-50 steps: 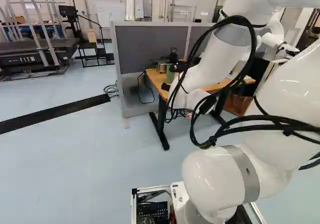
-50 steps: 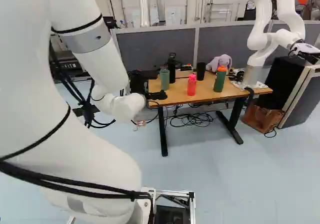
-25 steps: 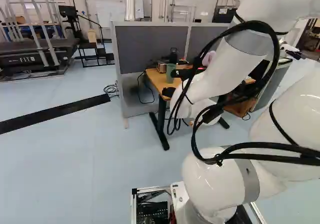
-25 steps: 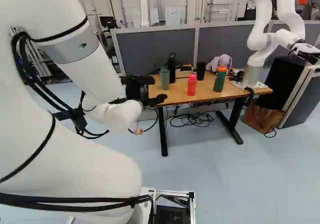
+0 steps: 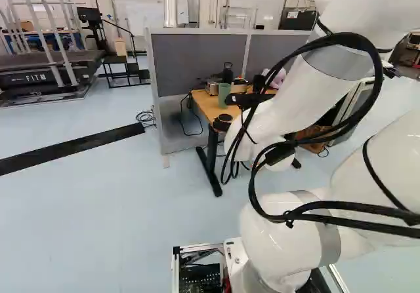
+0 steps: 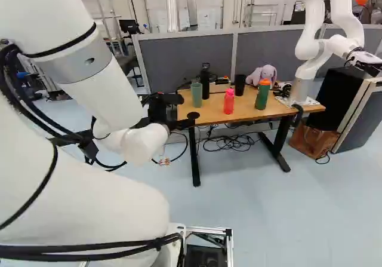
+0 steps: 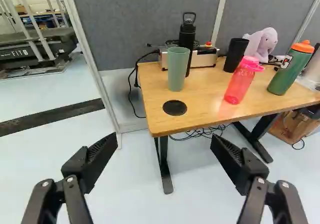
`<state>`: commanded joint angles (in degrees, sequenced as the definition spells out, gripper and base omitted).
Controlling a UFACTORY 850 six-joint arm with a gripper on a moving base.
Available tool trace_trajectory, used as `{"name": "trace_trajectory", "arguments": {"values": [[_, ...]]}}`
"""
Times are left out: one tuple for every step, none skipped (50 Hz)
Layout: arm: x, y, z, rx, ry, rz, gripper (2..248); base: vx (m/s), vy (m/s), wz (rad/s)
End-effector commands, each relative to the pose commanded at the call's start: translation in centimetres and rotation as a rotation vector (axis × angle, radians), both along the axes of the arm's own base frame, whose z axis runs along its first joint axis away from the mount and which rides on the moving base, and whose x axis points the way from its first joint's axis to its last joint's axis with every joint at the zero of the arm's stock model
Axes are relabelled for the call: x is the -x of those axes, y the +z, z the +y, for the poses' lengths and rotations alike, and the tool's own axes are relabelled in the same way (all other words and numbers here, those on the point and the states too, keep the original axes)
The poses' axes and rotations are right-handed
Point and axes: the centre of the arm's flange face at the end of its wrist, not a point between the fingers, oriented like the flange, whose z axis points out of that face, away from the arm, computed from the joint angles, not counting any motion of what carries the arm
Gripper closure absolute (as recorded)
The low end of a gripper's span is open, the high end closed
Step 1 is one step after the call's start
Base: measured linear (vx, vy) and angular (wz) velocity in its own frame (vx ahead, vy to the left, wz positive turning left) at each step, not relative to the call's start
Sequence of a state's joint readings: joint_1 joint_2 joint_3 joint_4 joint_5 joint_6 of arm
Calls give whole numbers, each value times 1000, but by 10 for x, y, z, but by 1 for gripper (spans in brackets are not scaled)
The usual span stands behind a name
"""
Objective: Place the green cup on the table
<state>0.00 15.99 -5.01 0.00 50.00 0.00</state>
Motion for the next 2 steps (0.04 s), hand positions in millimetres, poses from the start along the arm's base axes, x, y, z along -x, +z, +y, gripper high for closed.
{"name": "trace_trajectory", "arguments": {"values": [[0,0,0,0,0,0,3,0,0,0],[0,0,0,0,0,0,3,0,0,0]]}}
